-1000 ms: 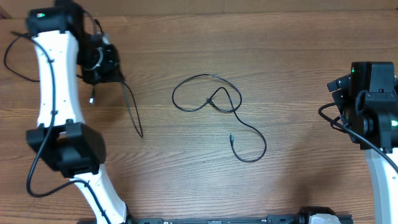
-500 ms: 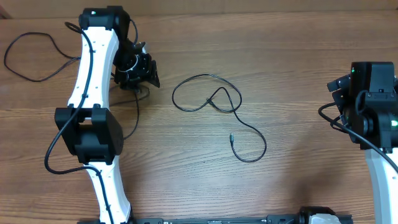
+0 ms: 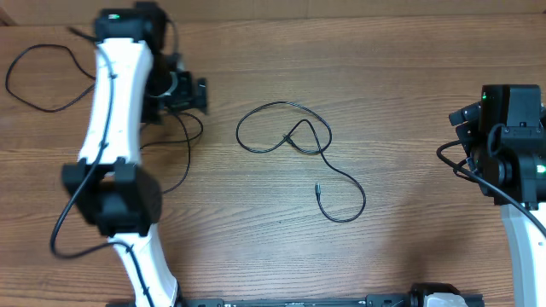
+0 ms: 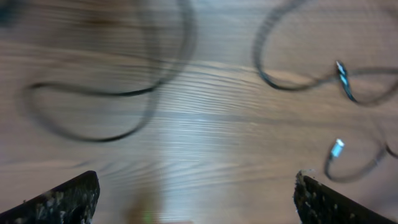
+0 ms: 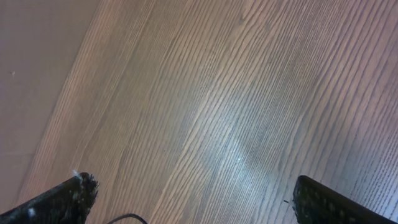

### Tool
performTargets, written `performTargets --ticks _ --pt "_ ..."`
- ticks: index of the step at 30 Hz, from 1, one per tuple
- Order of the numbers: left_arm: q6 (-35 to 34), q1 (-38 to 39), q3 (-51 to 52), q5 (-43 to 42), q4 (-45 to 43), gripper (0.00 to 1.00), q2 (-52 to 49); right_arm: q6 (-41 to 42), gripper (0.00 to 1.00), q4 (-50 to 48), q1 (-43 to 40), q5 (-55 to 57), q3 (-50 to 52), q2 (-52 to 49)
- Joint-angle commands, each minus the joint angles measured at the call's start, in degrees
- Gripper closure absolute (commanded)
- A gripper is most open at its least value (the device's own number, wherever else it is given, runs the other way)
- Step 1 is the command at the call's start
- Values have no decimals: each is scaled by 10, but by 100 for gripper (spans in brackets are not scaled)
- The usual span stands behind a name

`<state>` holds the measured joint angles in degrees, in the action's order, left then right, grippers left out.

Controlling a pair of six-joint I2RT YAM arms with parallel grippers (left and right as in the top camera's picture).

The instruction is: Untangle cables

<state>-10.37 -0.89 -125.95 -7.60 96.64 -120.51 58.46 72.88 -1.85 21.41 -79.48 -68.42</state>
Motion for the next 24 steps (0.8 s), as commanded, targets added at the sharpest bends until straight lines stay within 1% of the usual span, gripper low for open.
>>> performTargets --ticks 1,3,7,12,15,19,21,24 --pt "-28 -55 -2 98 2 0 51 -2 0 -3 -2 8 -4 2" --pt "-46 -86 -1 116 2 0 51 -2 0 -3 -2 8 -4 2" --pt "-23 -142 9 35 2 0 51 -2 0 -3 -2 8 -4 2" --pt "-20 -169 11 19 2 2 77 -2 0 -3 -2 8 -4 2" --pt "-20 -172 28 20 2 1 128 -2 0 -3 -2 8 -4 2" --pt "-21 -172 85 31 -1 1 222 -2 0 -3 -2 8 -4 2" --pt "-19 -172 123 48 -16 0 266 -2 0 -3 -2 8 -4 2" --pt "-18 -172 178 78 -49 0 305 -2 0 -3 -2 8 -4 2"
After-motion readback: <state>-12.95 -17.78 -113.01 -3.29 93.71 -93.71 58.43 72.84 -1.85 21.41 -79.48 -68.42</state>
